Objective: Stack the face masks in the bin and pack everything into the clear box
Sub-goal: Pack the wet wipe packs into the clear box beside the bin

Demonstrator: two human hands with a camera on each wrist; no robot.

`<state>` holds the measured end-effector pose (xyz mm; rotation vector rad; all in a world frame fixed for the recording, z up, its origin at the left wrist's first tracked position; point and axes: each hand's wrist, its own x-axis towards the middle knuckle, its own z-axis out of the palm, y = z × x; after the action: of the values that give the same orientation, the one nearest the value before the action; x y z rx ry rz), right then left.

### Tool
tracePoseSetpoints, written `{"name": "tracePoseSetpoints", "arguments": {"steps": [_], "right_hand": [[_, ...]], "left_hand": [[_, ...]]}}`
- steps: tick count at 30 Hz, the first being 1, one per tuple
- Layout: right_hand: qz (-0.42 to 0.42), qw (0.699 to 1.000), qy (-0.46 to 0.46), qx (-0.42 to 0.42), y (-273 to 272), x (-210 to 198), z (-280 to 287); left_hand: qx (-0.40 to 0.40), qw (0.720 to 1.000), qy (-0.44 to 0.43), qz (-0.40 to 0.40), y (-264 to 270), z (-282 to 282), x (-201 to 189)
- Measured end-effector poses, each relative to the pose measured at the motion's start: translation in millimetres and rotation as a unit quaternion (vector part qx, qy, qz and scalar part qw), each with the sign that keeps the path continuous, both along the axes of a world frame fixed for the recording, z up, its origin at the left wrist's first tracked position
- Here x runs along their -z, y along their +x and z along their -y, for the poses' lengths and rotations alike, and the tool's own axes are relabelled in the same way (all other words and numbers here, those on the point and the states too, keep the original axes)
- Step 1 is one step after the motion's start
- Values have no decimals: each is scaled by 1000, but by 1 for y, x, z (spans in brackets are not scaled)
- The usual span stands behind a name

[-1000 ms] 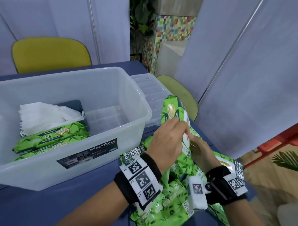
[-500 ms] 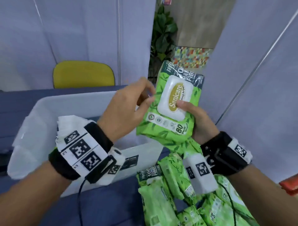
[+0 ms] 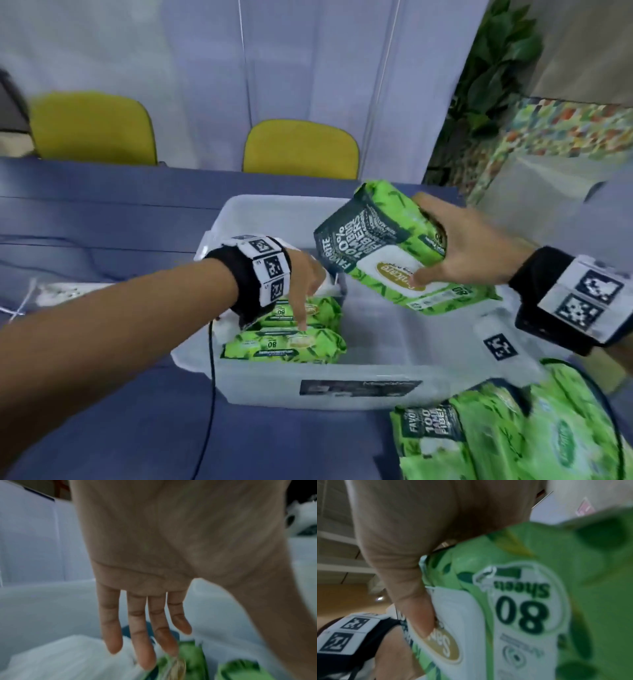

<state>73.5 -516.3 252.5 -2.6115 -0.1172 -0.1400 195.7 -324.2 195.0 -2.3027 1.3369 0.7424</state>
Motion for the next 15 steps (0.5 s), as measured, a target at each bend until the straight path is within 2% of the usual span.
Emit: {"name": "tracePoseSetpoints", "arguments": {"steps": [4,7,11,15], "right_hand": [[-84,992,-62,-69,12,21,-6],[-156,977,-92,-109,18,31,-9],[-231,946,-164,-157,26,42,-23],[-290,901,-246,-210,37,59,-51]], "left_hand": [[3,996,84,-23,6,-3,47],[35,993,105,-29,8,-4,67],[37,993,62,-89,28,-6,78],[52,997,35,-47,36,-9,84]]}}
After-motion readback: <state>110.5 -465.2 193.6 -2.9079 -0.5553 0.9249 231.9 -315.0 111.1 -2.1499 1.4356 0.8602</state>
